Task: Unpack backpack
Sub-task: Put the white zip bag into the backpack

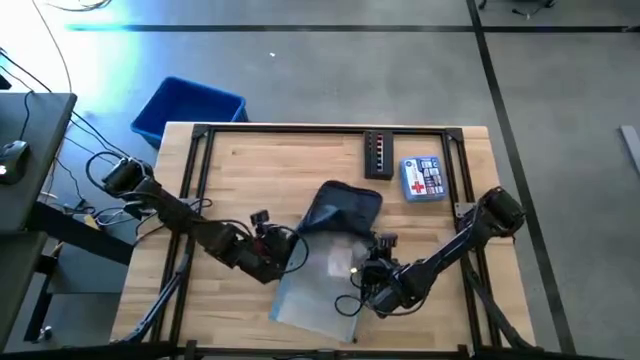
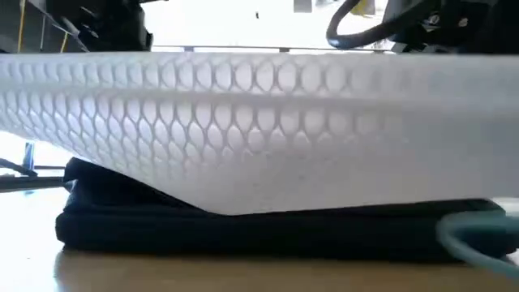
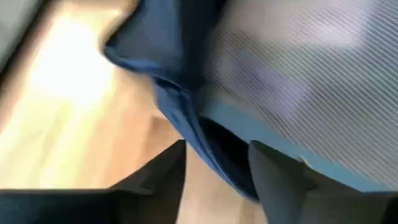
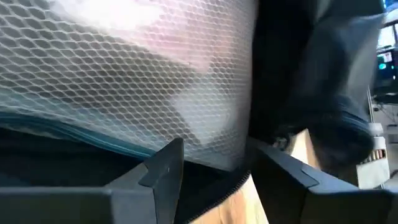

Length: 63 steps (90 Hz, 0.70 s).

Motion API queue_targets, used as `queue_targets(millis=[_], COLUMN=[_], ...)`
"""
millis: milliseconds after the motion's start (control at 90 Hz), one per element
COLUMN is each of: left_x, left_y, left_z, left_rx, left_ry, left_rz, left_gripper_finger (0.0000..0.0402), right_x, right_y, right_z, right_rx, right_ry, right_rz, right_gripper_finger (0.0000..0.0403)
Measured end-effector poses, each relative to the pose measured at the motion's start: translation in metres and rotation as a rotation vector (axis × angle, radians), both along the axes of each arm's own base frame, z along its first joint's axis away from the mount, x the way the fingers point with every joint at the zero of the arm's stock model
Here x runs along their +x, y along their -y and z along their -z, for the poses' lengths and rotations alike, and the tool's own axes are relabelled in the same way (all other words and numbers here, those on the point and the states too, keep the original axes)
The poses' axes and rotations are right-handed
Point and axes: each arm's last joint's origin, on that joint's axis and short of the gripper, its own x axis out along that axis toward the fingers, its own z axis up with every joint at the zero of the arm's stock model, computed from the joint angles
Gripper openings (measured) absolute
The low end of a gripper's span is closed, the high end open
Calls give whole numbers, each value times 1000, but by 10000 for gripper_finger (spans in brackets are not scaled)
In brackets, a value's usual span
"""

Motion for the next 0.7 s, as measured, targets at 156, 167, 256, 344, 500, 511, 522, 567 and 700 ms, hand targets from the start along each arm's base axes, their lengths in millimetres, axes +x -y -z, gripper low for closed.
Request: queue_targets(millis=[156,167,256,344,500,511,522,567,700], left_x=[3,5,21,43,84,87,89,100,129], left_y=[4,5,7,5,-9,-10,-11,-18,-37], left_z=[-25,-27,-36,-36,-14,-13,-11,-3,17], left_rx=[16,23,92,165,290,299,308,340,387], left_ry=[47,61,163,235,288,288,287,278,217], left_rz=[85,97,235,381,548,553,557,552,519], left_gripper_finger=[191,191,191,190,191,192,192,196,208], right_x=[-10,-11,-22,-31,-47,-48,-49,-52,-57], right_y=[-5,-5,-7,-8,-11,-11,-12,-13,-15], right_z=[-25,-27,-48,-67,-90,-91,-93,-96,-100], right_rx=[12,10,6,28,98,103,109,126,146], right_ry=[93,105,194,292,388,393,398,411,425], right_rz=[-24,-26,-33,-27,-28,-30,-31,-34,-47], right_gripper_finger=[165,165,165,165,165,165,165,165,165])
